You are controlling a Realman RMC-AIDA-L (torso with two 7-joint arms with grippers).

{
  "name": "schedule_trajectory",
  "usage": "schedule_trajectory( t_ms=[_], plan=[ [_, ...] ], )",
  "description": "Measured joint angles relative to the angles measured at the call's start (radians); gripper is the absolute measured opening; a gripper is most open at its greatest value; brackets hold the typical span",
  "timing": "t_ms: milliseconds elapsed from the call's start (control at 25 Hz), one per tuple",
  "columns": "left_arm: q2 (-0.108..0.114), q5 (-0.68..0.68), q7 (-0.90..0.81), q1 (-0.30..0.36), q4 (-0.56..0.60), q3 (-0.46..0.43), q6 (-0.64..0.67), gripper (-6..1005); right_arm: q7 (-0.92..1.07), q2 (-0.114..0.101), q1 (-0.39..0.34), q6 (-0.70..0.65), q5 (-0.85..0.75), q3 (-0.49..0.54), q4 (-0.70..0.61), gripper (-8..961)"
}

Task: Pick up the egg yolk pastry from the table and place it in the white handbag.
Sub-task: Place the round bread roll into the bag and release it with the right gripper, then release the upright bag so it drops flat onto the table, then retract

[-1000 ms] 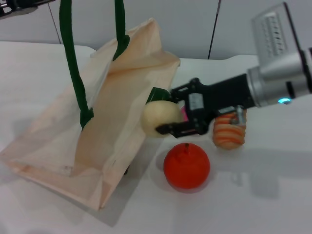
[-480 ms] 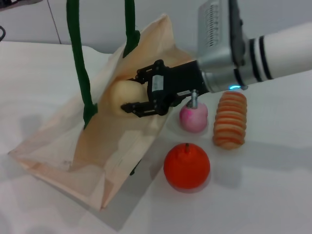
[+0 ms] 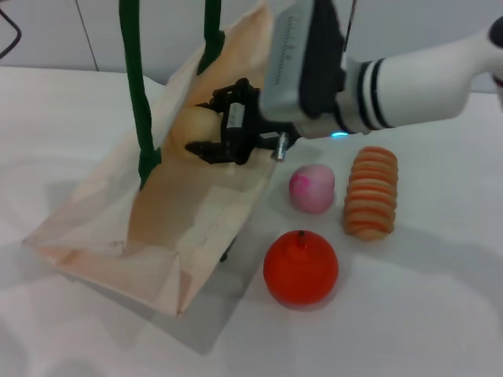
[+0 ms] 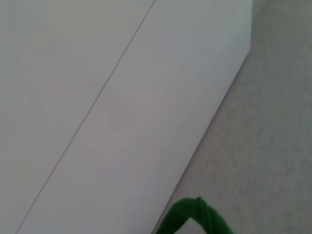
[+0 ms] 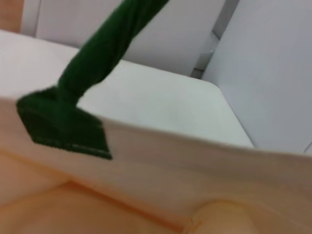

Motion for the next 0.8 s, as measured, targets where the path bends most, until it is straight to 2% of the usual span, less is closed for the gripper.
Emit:
schedule_trajectory(
  t_ms=[160, 320, 520, 680, 800],
  plan=[
    [0.0, -0.01, 0.0, 0.004, 0.0, 0.0, 0.0, 184, 0.003, -0.005, -0.011, -0.059, 0.095, -0.141, -0.062, 561],
    [0.0, -0.017, 0.001, 0.025, 0.0, 0.0, -0.002, 186, 0.008, -0.01, -0.046, -0.061, 0.113, -0.17, -0.122, 560],
    [0.005, -0.058, 0.002, 0.072, -0.002, 0.0, -0.003, 188, 0.097, -0.031, -0.112, -0.066, 0.064, -0.178, -0.243, 559],
    [0.005, -0.068, 0.006, 0.102, -0.01, 0.0, -0.008, 189, 0.243, -0.043, -0.186, -0.069, -0.128, -0.101, -0.365, 697],
    [0.005, -0.076, 0.007, 0.109, -0.01, -0.001, -0.012, 190, 0.364, -0.044, -0.301, -0.062, -0.345, 0.004, -0.547, 833]
  ],
)
